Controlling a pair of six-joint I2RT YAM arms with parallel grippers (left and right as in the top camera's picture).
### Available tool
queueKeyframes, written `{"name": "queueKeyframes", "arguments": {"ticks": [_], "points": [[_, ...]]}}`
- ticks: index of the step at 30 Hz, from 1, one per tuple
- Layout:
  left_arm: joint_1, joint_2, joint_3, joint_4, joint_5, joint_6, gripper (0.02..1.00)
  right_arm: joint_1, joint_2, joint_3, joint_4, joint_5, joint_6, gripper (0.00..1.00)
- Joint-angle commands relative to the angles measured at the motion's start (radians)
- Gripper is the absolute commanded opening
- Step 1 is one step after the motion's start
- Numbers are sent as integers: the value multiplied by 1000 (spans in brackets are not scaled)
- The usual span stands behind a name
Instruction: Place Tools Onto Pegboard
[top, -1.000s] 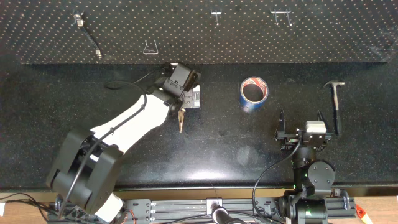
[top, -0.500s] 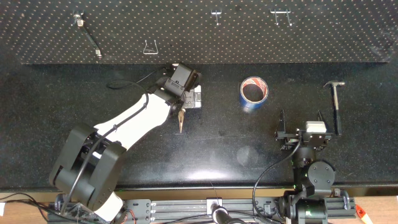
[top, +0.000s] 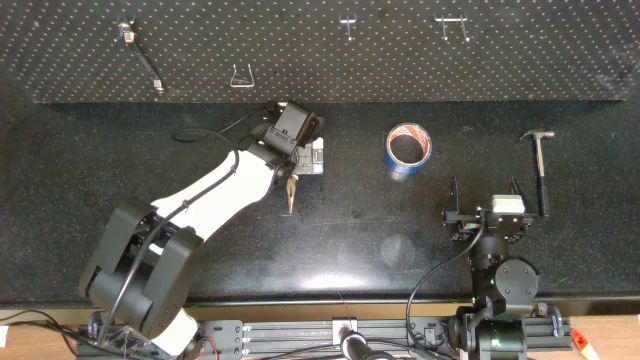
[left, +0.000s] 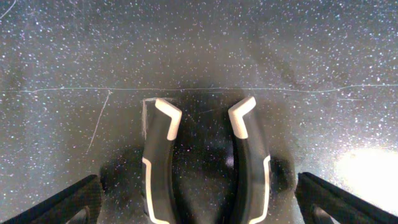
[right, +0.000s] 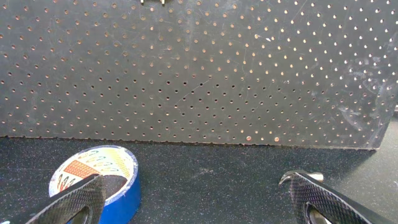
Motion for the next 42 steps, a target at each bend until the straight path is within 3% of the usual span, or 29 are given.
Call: {"name": "queueKeyframes", "arguments": {"ticks": [1,12,22,42], "points": [[2,13,14,2,-16,21,996,-4,-8,-2,-5,-9,19,954],[2,13,14,1,-31,47,998,-4,-8,-2,-5,-9,19,954],[2,13,14,-6,-35,47,851,-4,-8,-2,-5,-9,19,954],[2,13,14,-5,-8,8,660,-4,-8,-2,-5,-9,19,954]]}}
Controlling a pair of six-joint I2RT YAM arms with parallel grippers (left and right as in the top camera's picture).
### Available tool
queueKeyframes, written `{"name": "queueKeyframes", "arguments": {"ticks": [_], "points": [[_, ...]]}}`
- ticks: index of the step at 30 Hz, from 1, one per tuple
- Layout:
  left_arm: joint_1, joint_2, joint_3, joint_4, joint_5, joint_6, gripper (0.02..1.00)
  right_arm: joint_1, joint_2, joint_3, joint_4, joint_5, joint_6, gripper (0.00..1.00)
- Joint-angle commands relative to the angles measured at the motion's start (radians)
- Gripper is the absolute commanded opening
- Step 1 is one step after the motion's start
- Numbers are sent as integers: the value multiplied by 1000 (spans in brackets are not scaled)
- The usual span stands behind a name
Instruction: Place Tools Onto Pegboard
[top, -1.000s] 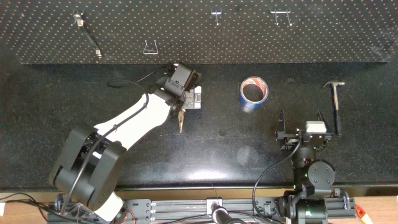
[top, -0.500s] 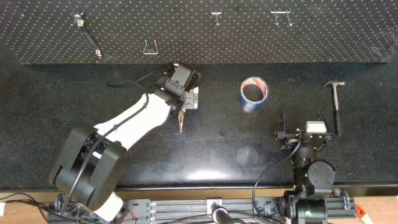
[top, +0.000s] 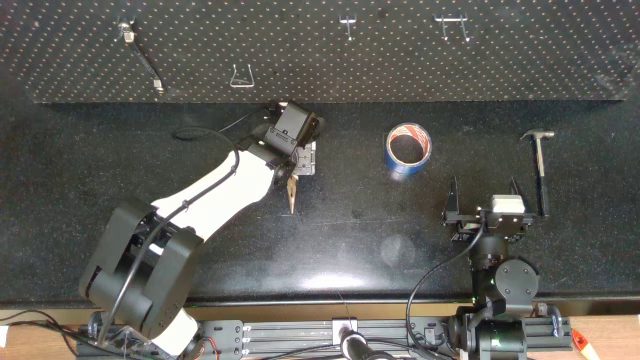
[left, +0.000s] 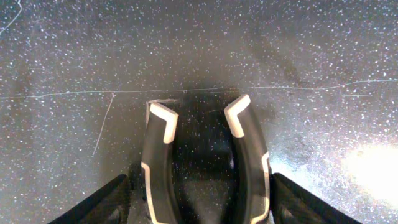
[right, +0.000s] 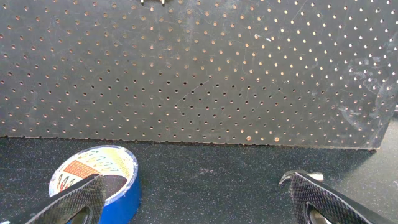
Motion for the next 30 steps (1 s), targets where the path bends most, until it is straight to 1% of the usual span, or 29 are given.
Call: {"name": "queueKeyframes", "arguments": {"ticks": [1,3,9,14,19,30], "points": [[2,13,14,-1,6,-23,658,-4,-8,-2,-5,-9,19,954],[2,13,14,-2,6,-43,636,-4,-8,-2,-5,-9,19,954],[2,13,14,-2,6,-117,621,-4,-8,-2,-5,-9,19,954],[2,13,14,-2,14,-121,595,-4,-8,-2,-5,-9,19,954],[2,13,14,-2,26,-121,481,-4,-8,-2,-5,-9,19,954],[2,13,14,-3,32,-121,459,-4,-8,-2,-5,-9,19,954]]}}
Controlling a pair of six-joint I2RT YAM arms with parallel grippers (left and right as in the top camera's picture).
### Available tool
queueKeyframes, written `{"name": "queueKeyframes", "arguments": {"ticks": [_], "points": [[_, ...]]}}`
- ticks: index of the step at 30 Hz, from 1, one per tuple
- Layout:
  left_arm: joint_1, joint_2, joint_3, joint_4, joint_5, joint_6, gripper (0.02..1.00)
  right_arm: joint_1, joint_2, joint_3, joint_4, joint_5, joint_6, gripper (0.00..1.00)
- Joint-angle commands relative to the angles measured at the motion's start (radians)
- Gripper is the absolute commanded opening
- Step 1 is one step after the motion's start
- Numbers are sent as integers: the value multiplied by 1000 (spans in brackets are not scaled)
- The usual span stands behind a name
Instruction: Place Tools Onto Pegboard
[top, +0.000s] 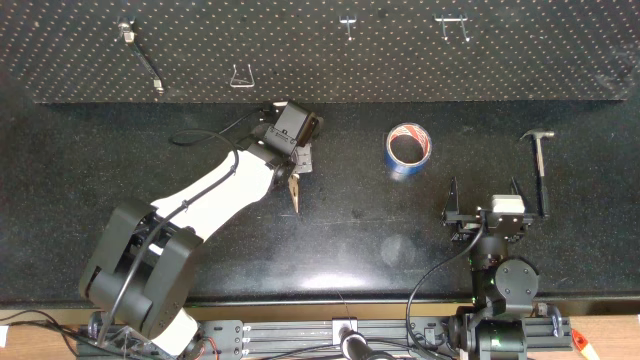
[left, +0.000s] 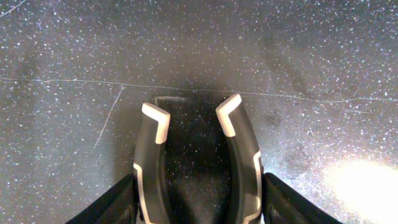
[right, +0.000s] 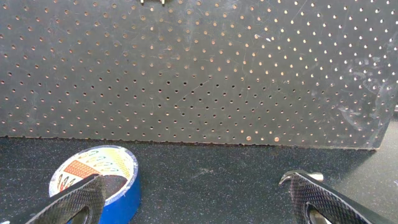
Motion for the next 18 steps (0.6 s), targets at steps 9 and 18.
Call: {"name": "queueKeyframes", "arguments": {"ticks": [9,18], "points": [[2,13,14,-16,30,-17,62,-4,-8,-2,-5,-9,19,954],[2,13,14,-65,29,-16,29,-4,-8,-2,-5,-9,19,954]]}}
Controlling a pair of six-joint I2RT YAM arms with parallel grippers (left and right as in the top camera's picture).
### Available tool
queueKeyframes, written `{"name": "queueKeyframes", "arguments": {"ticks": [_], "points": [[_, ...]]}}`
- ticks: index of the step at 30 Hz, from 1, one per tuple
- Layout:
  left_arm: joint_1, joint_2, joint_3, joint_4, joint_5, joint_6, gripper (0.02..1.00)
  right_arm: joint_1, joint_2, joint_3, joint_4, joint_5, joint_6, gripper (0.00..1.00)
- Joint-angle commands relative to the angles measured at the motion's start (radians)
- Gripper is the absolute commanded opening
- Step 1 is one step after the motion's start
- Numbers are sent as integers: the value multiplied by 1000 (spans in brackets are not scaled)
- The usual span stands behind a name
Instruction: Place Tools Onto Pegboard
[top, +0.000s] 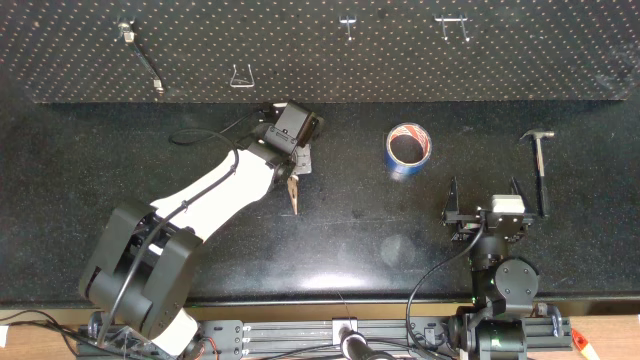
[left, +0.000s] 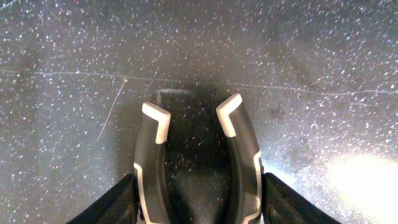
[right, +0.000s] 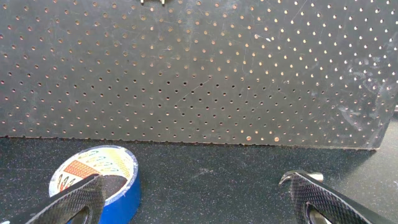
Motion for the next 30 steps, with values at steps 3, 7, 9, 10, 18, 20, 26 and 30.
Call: {"name": "queueKeyframes", "arguments": {"ticks": [3,7,9,10,18,20,26,30], "points": [[2,13,6,-27,24,-16,27,-4,-8,-2,-5,-9,19,954],[2,13,6,-27,13,-12,27,-4,-8,-2,-5,-9,19,952],[1,8,6,-26,1,-7,27,-4,-8,-2,-5,-9,19,954],[0,1,6,-26,-7,-5,27,-4,-8,-2,-5,-9,19,954],[0,-119,6,-27,-74,21,25,-4,-8,-2,-5,-9,19,954],[0,-148,6,-27,-84,21,27,-4,-8,-2,-5,-9,19,954],[-5,-225,6,-27,-81,61,27,-4,-8,-2,-5,-9,19,954],[-15,-380,6,-27,-83,191,27,-4,-8,-2,-5,-9,19,954]]}}
